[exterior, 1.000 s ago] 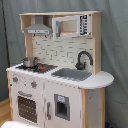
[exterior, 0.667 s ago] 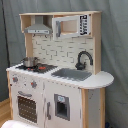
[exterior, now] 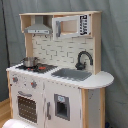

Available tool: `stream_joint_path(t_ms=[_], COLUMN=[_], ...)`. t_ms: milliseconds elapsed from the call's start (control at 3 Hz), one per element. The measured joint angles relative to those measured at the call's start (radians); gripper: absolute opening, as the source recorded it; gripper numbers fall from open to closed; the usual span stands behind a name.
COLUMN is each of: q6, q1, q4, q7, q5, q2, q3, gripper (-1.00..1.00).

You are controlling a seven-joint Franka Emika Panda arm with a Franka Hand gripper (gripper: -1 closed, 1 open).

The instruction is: Play with the kitchen

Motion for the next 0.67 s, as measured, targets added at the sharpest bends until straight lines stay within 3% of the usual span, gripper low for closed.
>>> stream_joint_path(t_ms=[667], q6=[-0.033], q1=[-0.124], q4=[0.144], q7=[0.052], q5=[-0.058], q2=[-0.002], q3=[-0.087], gripper=[1.0])
